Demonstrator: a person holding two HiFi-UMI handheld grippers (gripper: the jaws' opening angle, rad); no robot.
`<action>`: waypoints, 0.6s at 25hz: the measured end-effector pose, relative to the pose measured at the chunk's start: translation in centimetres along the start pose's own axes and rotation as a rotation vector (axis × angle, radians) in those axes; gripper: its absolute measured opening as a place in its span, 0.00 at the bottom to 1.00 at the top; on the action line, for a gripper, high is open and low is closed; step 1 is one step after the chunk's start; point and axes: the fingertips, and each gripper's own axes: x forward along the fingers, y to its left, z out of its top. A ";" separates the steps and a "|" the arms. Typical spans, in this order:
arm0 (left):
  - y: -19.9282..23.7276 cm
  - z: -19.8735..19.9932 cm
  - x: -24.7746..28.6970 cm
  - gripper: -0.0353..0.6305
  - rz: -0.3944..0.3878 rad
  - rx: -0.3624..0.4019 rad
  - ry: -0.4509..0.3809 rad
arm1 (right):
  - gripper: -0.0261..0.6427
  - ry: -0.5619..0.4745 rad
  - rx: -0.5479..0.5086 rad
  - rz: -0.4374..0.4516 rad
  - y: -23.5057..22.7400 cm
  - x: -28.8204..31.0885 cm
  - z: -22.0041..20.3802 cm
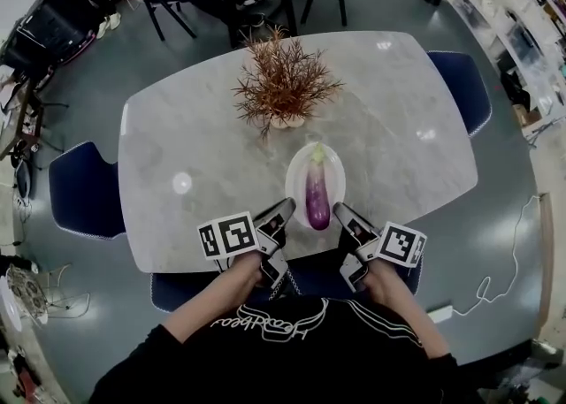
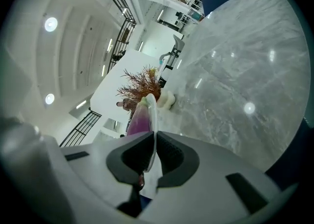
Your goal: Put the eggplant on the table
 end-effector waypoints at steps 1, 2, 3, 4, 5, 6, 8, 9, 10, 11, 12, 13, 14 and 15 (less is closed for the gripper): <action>0.4 0.1 0.4 0.09 0.007 -0.003 -0.003 | 0.07 0.003 0.001 -0.008 -0.5 0.4 0.2; 0.8 0.2 0.7 0.09 0.014 -0.005 -0.004 | 0.07 0.008 0.001 -0.020 -1.0 0.7 0.3; 1.2 0.3 1.0 0.09 0.022 -0.005 -0.004 | 0.07 0.015 0.000 -0.030 -1.4 1.0 0.4; 1.6 0.4 1.4 0.09 0.031 -0.005 -0.003 | 0.07 0.022 -0.002 -0.038 -1.9 1.3 0.5; 2.1 0.5 1.7 0.09 0.040 -0.005 -0.001 | 0.07 0.029 -0.004 -0.043 -2.3 1.6 0.6; 2.6 0.6 2.0 0.09 0.049 -0.006 0.001 | 0.07 0.036 -0.007 -0.048 -2.7 2.0 0.6; 3.6 0.7 2.5 0.09 0.067 -0.017 0.003 | 0.07 0.055 -0.011 -0.064 -3.7 2.6 0.5; 4.1 0.7 2.8 0.09 0.075 -0.024 0.005 | 0.07 0.065 -0.011 -0.076 -4.2 2.8 0.4; 4.6 0.6 3.1 0.09 0.084 -0.029 0.007 | 0.07 0.073 -0.011 -0.085 -4.7 3.0 0.4; 5.1 0.5 3.4 0.09 0.094 -0.034 0.009 | 0.07 0.080 -0.011 -0.092 -5.2 3.3 0.4; 5.6 0.4 3.7 0.09 0.104 -0.038 0.011 | 0.07 0.086 -0.010 -0.100 -5.6 3.6 0.3; 6.2 0.3 3.9 0.09 0.115 -0.043 0.012 | 0.07 0.093 -0.006 -0.110 -6.1 3.8 0.2; 6.7 0.3 4.1 0.09 0.124 -0.047 0.013 | 0.07 0.098 0.005 -0.119 -6.6 4.1 0.1; 7.1 0.3 4.2 0.09 0.132 -0.051 0.013 | 0.07 0.099 0.025 -0.126 -7.0 4.4 0.1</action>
